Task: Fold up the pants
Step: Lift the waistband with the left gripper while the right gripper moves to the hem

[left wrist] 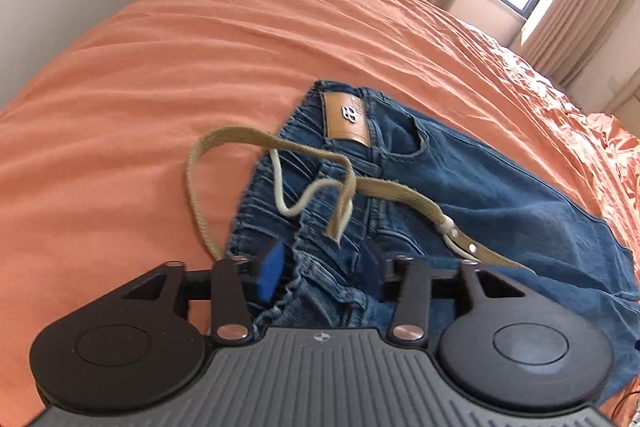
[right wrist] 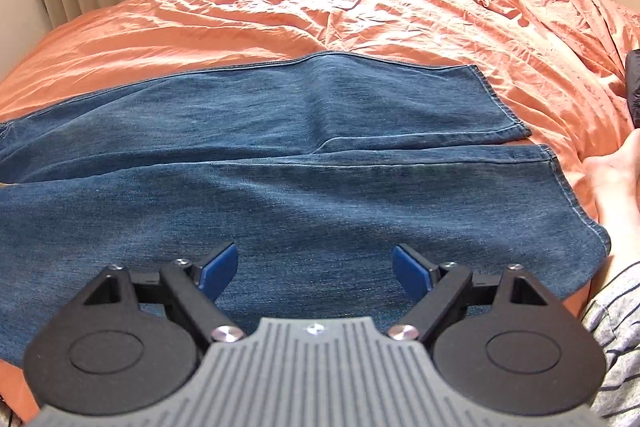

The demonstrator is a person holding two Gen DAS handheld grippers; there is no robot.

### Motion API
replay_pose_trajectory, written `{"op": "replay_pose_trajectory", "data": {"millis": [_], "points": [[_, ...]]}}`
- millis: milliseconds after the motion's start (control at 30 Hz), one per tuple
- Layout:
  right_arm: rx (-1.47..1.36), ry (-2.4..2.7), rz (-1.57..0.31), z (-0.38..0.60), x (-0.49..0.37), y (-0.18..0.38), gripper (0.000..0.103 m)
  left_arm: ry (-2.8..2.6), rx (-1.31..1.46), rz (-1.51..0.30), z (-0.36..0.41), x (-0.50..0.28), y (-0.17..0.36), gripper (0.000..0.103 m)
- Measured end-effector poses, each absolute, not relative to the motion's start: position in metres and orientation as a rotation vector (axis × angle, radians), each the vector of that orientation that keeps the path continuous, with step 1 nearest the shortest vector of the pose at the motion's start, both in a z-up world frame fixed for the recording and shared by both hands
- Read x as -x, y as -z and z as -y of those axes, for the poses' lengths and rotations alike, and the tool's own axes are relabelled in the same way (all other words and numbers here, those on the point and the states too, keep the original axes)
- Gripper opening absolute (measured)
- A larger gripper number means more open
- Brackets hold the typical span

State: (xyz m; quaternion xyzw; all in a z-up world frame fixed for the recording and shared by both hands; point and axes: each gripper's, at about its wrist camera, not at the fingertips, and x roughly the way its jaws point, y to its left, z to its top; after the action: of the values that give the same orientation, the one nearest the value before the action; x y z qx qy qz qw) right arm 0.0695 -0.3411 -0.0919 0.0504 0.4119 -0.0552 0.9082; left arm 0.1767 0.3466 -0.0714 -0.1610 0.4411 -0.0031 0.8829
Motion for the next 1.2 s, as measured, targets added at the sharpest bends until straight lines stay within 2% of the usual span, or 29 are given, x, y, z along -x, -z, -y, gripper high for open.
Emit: {"op": "replay_pose_trajectory", "data": {"millis": [100,133,167,200,233,333,433,600,733,767,833,933,1000,1100,1200], "points": [[-0.109,0.094,-0.831,0.342,-0.061,0.088,0.081,-0.029,0.295,-0.992,-0.339,-0.175,0.085,0.060],[-0.102,0.088,-0.826,0.342,-0.058,0.086,0.081,-0.038,0.281,-1.030,-0.335,-0.173,0.090,0.054],[-0.089,0.085,-0.820,0.342,-0.054,0.084,0.081,-0.044,0.240,-1.064,-0.331,-0.174,0.095,0.034],[-0.070,0.086,-0.815,0.343,-0.051,0.082,0.081,-0.072,0.177,-1.124,-0.325,-0.174,0.102,0.022],[-0.045,0.094,-0.813,0.344,-0.047,0.080,0.081,-0.096,0.155,-1.170,-0.321,-0.174,0.107,0.019],[-0.027,0.115,-0.818,0.359,-0.038,0.077,0.081,-0.168,0.135,-1.196,-0.314,-0.176,0.107,0.019],[-0.046,0.122,-0.821,0.382,-0.024,0.070,0.081,-0.206,-0.024,-1.213,-0.289,-0.182,0.098,0.020],[0.029,0.134,-0.823,0.424,-0.006,0.059,0.081,-0.149,-0.244,-1.089,-0.245,-0.162,0.062,0.027],[0.099,0.080,-0.872,0.457,-0.002,0.059,0.080,0.081,-0.324,-1.045,-0.211,-0.138,0.035,0.028],[0.137,0.044,-0.883,0.462,-0.001,0.060,0.078,0.124,-0.364,-1.042,-0.202,-0.132,0.031,0.028],[0.230,-0.015,-0.910,0.471,0.002,0.062,0.061,0.208,-0.468,-1.047,-0.179,-0.121,0.030,0.028],[0.330,-0.074,-0.952,0.483,0.005,0.068,0.051,0.321,-0.595,-1.082,-0.150,-0.102,0.042,0.028],[0.390,-0.096,-0.988,0.488,0.008,0.076,0.043,0.378,-0.671,-1.108,-0.138,-0.093,0.051,0.034],[0.468,-0.108,-1.015,0.486,0.009,0.090,0.041,0.446,-0.787,-1.133,-0.124,-0.078,0.070,0.040],[0.524,-0.112,-1.023,0.479,0.009,0.102,0.041,0.484,-0.868,-1.168,-0.114,-0.074,0.086,0.042]]}}
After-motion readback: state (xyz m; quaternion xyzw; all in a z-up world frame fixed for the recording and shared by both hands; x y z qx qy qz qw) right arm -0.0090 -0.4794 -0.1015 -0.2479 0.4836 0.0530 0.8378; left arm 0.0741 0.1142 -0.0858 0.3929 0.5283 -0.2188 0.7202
